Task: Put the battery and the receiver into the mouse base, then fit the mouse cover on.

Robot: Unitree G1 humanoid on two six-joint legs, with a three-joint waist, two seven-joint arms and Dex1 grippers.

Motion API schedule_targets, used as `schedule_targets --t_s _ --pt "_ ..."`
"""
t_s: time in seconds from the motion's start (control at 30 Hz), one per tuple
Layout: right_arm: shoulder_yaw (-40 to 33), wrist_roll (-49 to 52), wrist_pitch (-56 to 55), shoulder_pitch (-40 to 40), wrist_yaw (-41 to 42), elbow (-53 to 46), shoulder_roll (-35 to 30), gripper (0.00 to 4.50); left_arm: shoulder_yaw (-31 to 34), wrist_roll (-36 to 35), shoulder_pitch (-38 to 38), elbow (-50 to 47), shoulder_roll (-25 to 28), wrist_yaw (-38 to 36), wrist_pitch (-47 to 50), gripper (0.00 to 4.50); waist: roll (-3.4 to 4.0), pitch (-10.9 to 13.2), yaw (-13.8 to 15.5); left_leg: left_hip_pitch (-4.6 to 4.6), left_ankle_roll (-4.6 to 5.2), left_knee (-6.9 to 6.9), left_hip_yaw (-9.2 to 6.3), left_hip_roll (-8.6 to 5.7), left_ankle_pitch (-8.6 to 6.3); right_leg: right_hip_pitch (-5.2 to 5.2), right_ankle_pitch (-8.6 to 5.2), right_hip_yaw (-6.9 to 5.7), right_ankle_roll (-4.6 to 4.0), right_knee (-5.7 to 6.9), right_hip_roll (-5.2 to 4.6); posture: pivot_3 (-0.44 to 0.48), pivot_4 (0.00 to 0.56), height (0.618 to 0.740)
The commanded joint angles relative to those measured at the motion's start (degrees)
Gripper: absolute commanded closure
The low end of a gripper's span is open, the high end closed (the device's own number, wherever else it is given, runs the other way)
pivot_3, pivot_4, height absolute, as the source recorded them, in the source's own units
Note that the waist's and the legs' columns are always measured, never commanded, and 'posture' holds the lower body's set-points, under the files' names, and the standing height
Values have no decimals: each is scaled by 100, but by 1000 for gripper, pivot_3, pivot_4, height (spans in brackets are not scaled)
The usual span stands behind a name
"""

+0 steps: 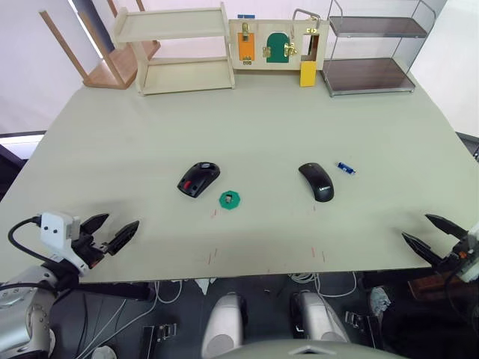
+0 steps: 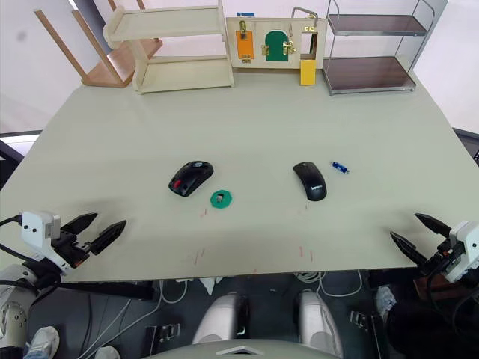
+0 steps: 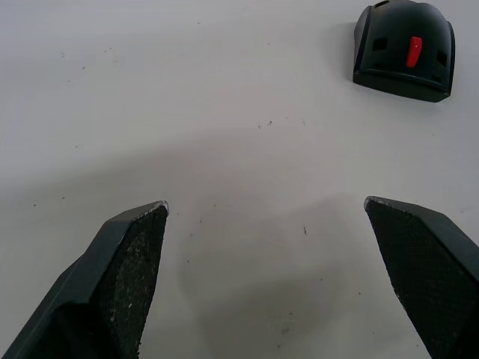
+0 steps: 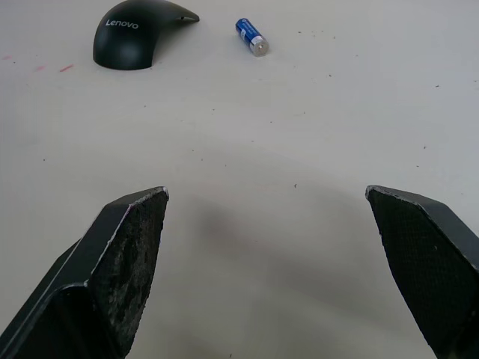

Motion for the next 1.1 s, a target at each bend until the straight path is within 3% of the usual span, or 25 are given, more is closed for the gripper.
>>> schedule_targets --t_s 0.03,0.63,0.9,1.1 --pt "-265 97 -50 -11 198 77 -146 50 116 -117 17 -142 137 -134 -32 0 0 0 0 0 0 0 0 0 0 0 0 0 0 0 0 0 150 740" --pt "-115 83 -70 -396 486 30 -105 50 39 -174 -154 -184 299 -421 -23 0 0 0 -1 -1 0 1 6 -2 0 0 0 -1 0 0 4 0 150 740" --pt "235 763 474 -416 1411 -930 -30 50 -529 -170 -940 -785 383 -264 284 0 2 1 16 -1 0 4 3 -4 0 5 2 -2 -1 0 7 0 150 740" --pt "374 916 586 -577 1624 -1374 81 50 -844 -305 -1579 -1096 308 128 939 0 3 1 -1 -2 0 3 3 -6 0 6 3 -2 -1 0 11 0 150 740"
